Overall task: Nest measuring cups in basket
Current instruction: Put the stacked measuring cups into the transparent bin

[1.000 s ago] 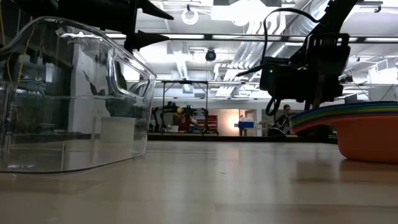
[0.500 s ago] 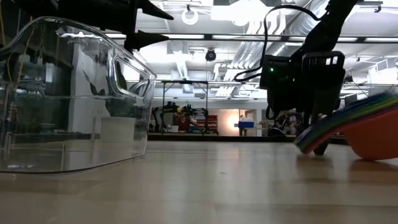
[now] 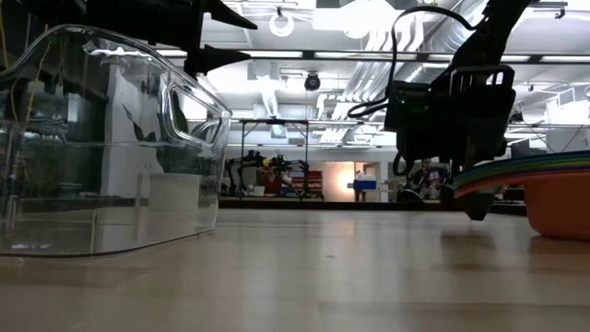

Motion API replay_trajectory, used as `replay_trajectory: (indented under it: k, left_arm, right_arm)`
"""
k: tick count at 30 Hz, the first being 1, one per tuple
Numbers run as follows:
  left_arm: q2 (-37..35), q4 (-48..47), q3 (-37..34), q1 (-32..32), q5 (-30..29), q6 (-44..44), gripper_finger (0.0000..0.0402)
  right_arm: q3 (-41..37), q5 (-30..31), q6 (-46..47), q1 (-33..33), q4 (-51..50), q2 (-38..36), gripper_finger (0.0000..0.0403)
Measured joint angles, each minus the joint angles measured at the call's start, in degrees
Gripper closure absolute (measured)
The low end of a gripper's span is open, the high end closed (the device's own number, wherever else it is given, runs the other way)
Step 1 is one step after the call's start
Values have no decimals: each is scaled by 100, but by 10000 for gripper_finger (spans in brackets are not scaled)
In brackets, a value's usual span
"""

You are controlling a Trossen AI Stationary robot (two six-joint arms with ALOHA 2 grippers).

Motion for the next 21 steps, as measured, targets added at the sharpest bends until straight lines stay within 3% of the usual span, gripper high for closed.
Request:
replay_trajectory:
  k: [6, 12, 17, 21]
  left_arm:
    - [0, 0, 0, -2, 1, -102, 191]
    - [0, 0, 0, -2, 0, -100, 191]
    - [0, 0, 0, -2, 0, -100, 191]
    - [0, 0, 0, -2, 2, -100, 191]
  right_arm:
    - [-2, -64, 98, -13, -42, 0, 31]
    - [-2, -551, 145, -12, -58, 0, 31]
    - [-2, -578, 629, -11, -173, 0, 31]
    - [-5, -574, 387, -11, -256, 0, 31]
